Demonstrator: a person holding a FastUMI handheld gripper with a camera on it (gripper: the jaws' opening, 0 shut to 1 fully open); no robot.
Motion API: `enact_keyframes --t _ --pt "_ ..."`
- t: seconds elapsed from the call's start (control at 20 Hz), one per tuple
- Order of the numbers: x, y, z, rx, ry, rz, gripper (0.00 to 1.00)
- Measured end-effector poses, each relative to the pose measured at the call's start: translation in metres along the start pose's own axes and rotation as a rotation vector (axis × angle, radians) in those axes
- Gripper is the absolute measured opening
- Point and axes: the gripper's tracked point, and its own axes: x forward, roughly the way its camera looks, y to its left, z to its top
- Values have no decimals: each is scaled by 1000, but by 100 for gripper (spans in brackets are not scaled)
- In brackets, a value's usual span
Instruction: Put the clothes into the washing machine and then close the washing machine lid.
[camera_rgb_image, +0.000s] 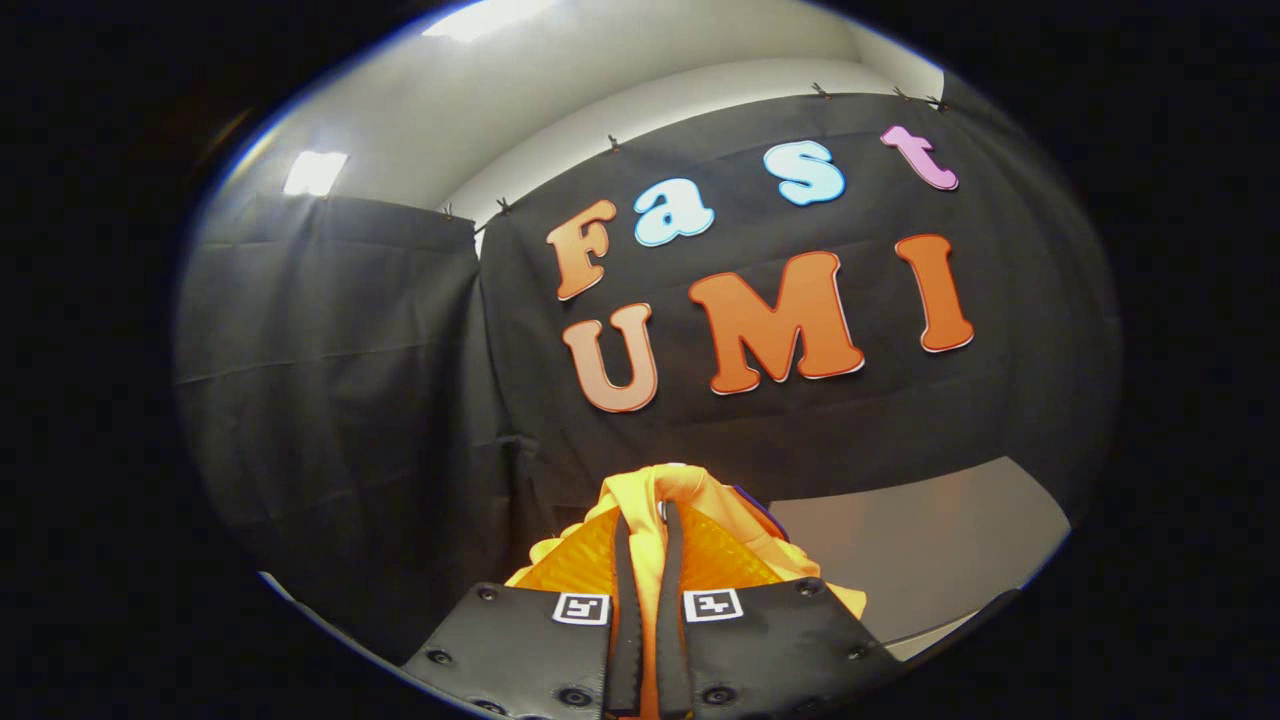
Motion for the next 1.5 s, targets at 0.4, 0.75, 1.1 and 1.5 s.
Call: enact_keyframes --t 0.4,0.75,1.1,1.5 --pt "84 71 -58 30 122 79 14" --pt "144 118 -115 63 206 106 14" --pt "198 115 -164 83 275 41 14" --pt "225 79 -214 63 349 -113 22"
